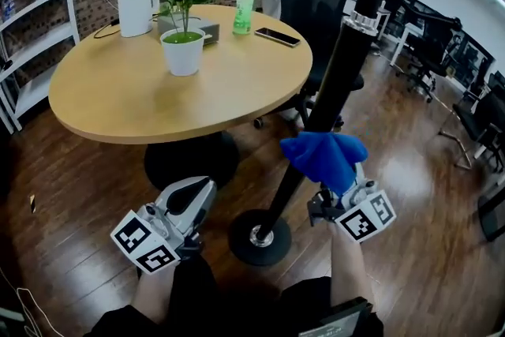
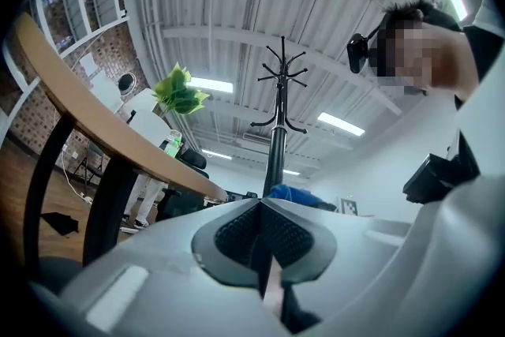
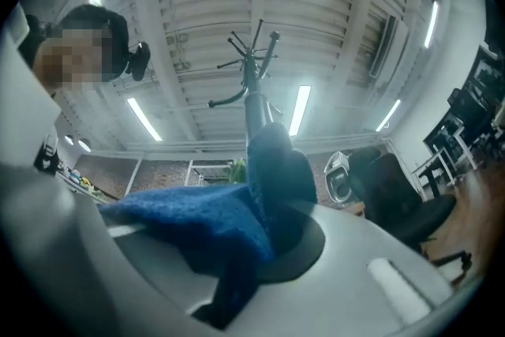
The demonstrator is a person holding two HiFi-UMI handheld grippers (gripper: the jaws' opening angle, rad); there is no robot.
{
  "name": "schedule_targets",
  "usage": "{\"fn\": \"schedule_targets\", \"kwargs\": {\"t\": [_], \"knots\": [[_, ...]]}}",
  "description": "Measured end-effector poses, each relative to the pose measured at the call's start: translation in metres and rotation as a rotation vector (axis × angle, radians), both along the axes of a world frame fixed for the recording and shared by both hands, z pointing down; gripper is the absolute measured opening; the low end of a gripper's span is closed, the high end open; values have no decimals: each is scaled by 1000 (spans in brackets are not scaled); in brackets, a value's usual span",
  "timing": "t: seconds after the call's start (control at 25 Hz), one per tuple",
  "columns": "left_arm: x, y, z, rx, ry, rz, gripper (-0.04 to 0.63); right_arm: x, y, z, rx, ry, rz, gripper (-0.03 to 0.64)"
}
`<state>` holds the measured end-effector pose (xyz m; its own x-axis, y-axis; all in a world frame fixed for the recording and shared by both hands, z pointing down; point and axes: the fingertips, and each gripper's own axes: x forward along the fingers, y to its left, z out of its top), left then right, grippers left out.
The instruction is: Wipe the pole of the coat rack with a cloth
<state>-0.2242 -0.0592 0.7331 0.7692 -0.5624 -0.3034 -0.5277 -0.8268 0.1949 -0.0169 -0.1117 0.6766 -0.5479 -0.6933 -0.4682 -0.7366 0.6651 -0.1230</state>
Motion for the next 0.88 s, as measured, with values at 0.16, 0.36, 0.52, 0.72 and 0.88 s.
{"fn": "schedule_targets", "kwargs": {"t": [0.16, 0.36, 0.52, 0.72, 0.88], "knots": [[10, -9, 19, -31, -24, 8, 0, -3, -2, 99, -132, -33, -29, 21], [22, -16, 48, -70, -61, 17, 0, -3, -4, 225, -320, -69, -82, 21], [22, -15, 70, -104, -91, 7, 0, -9, -2, 316, -469, -54, -106, 21], [15, -15, 88, -152, -110, -10, 0, -28, -3, 416, -700, 32, -127, 21], [12, -12, 89, -145, -115, -16, 0, -35, -8, 448, -773, 46, -145, 21]]}}
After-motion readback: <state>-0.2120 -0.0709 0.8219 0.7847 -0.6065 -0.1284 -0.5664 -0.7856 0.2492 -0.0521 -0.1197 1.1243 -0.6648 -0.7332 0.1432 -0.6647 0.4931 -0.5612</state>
